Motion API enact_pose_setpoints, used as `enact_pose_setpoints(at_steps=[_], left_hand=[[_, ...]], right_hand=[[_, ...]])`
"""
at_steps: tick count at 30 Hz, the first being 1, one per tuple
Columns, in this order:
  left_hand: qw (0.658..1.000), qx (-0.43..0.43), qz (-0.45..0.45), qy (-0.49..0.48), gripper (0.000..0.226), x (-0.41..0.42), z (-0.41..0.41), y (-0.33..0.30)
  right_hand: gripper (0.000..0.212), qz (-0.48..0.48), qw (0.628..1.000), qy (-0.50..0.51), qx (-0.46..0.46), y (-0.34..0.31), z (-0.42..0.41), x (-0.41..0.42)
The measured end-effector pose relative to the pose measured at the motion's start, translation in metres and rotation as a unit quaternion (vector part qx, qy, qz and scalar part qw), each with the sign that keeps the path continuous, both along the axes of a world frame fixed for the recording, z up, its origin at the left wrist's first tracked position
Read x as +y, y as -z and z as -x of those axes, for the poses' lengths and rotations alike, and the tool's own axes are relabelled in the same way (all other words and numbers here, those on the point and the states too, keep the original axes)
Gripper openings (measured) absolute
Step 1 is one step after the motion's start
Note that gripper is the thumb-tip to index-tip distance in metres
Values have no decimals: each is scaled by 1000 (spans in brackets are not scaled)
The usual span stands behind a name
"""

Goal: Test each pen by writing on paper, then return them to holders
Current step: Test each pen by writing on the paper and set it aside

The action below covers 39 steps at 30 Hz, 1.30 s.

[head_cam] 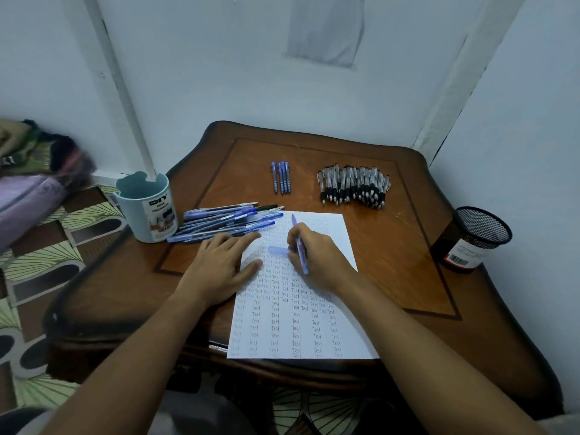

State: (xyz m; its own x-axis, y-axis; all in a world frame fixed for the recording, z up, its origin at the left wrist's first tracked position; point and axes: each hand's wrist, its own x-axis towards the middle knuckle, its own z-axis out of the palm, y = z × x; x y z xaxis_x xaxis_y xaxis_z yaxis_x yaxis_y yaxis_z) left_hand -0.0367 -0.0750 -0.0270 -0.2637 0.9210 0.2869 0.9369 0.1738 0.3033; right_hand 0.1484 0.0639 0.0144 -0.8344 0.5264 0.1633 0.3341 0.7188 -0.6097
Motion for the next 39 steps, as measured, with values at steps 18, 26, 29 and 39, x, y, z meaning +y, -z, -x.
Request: enact_pose_setpoints(at_steps=[18,26,29,39], left_hand=[[991,86,-93,49,38,-2,-1,3],[990,87,-98,51,39,-2,0,4],[991,81,-94,52,39,-2,0,5],[990,80,-99,57,37,-1,0,7]], right_hand=[[47,500,849,5,171,-16,-8,3],[25,186,981,-3,-60,-33,-26,29],[18,134,986,-1,-94,-38,-28,30],[16,93,988,-18,-125,-35,-27,31]])
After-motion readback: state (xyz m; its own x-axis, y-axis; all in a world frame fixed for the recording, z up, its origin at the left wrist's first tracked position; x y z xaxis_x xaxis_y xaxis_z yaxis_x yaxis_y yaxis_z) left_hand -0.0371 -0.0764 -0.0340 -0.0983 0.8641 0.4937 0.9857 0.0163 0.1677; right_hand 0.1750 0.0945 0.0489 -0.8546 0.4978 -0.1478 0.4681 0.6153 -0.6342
